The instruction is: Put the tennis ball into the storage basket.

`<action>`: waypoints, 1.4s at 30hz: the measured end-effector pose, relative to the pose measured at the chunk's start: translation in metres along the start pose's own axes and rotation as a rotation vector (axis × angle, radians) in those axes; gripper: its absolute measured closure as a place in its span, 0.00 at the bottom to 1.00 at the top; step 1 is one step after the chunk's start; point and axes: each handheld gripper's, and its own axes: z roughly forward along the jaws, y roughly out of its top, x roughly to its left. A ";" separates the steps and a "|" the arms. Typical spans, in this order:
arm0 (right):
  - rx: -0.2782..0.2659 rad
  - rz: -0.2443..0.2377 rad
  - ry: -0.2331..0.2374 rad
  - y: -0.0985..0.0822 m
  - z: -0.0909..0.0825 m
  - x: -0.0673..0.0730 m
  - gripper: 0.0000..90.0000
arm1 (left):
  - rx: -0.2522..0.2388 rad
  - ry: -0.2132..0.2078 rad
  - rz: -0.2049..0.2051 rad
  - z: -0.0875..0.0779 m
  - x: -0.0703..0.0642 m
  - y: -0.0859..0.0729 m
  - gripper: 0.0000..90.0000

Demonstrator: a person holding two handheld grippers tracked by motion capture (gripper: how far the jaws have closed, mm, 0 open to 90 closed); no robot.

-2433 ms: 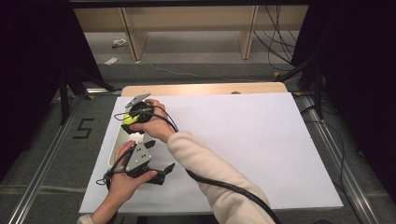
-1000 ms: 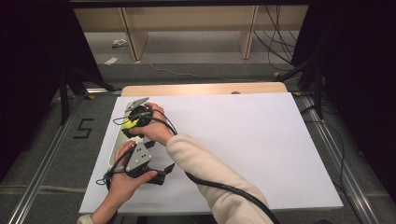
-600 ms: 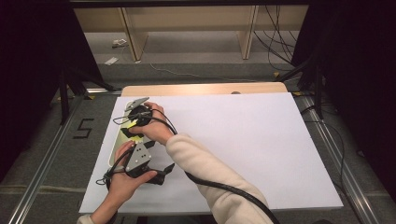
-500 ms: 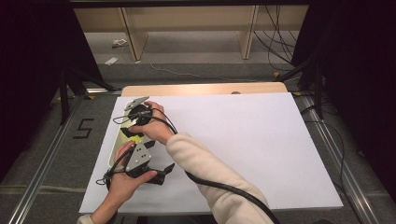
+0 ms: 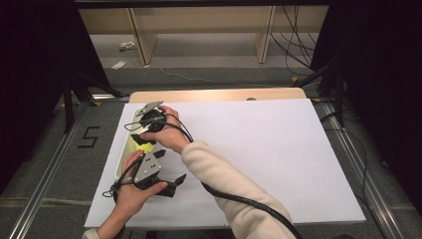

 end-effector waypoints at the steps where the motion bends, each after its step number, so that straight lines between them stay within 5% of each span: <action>1: -0.003 0.005 -0.004 -0.001 -0.001 0.000 0.22 | 0.000 0.000 0.000 0.000 0.000 0.000 0.00; 42: -0.047 0.055 -0.054 -0.027 -0.050 -0.021 0.23 | 0.002 0.000 -0.002 0.000 0.000 0.000 0.00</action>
